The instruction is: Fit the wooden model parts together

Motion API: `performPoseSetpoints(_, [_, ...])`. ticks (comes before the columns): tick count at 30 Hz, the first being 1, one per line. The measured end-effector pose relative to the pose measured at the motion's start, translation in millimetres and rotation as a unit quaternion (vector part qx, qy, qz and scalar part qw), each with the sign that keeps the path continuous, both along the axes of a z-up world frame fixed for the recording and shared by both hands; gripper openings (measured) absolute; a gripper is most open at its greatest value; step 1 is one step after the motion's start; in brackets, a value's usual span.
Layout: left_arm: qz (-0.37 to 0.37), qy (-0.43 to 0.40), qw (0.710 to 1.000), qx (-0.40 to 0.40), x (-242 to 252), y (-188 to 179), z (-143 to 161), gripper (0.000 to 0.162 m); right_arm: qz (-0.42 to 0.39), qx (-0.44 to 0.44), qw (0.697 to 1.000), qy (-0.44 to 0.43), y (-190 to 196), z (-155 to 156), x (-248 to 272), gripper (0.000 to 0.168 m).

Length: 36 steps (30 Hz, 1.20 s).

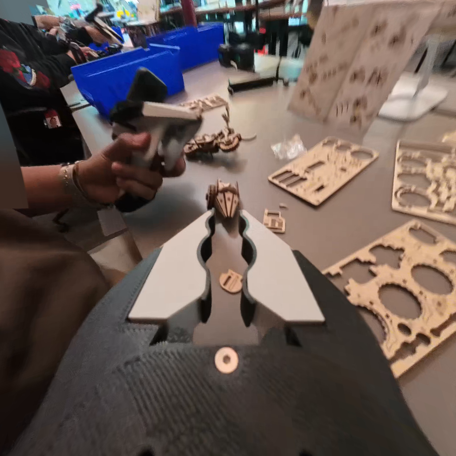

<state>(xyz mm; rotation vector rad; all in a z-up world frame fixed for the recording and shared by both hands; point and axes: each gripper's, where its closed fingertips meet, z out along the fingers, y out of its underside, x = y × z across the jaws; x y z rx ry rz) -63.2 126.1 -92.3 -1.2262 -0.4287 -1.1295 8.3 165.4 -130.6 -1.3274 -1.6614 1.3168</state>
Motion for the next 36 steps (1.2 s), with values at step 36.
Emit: performPoseSetpoints(36, [-0.142, -0.139, 0.98, -0.004, 76.8, 12.0, -5.4, 0.0, -0.009, 0.272, 0.955, 0.121, -28.0, 27.5, 5.5, 0.0])
